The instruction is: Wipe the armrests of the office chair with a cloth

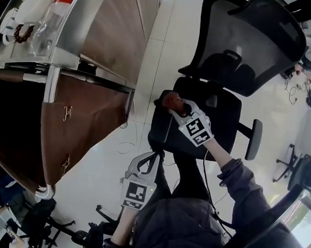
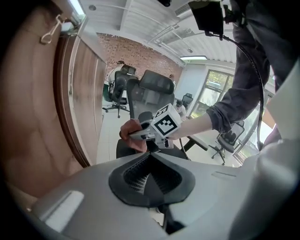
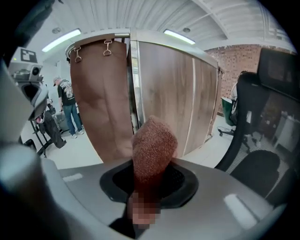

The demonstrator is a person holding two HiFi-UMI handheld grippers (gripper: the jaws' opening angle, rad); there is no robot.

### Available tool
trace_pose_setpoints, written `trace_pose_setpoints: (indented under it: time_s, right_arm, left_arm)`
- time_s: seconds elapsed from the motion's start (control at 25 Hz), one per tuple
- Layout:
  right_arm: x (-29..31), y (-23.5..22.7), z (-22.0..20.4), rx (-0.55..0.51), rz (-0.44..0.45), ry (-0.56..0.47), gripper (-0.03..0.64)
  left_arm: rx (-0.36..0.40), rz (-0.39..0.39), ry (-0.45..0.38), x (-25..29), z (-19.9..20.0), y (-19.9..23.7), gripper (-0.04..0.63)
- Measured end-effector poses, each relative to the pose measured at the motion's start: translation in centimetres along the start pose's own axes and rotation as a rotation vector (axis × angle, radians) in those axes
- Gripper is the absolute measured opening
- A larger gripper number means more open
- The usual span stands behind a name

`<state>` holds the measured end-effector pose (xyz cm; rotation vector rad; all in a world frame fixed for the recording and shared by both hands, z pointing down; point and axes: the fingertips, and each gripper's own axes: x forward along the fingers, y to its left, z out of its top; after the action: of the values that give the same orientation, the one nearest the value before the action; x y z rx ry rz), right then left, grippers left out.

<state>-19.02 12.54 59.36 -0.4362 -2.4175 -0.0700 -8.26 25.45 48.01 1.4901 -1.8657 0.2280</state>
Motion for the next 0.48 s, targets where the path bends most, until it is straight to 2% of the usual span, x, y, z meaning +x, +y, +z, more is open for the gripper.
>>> trace_pose_setpoints:
  time_s: [0.16, 0.32, 0.48]
  right_arm:
    - [3.0, -1.9, -1.2, -0.006, 0.010, 0.024, 0.089]
    - [4.9, -3.9, -1.4, -0.024, -0.005, 0.032, 0.089]
    - [4.9, -3.3, -2.2, -0.007, -0.010, 0.043, 0.089]
  left_arm:
    - [-0.069, -0.004, 0.018, 1.5, -2.5, 0.2, 0.015]
    - [-0.092, -0.001, 0.023, 2.4, -4.0, 1.3, 0.015]
    - [-0.100, -0.004, 0.033, 2.2, -5.0, 1.8, 0.015]
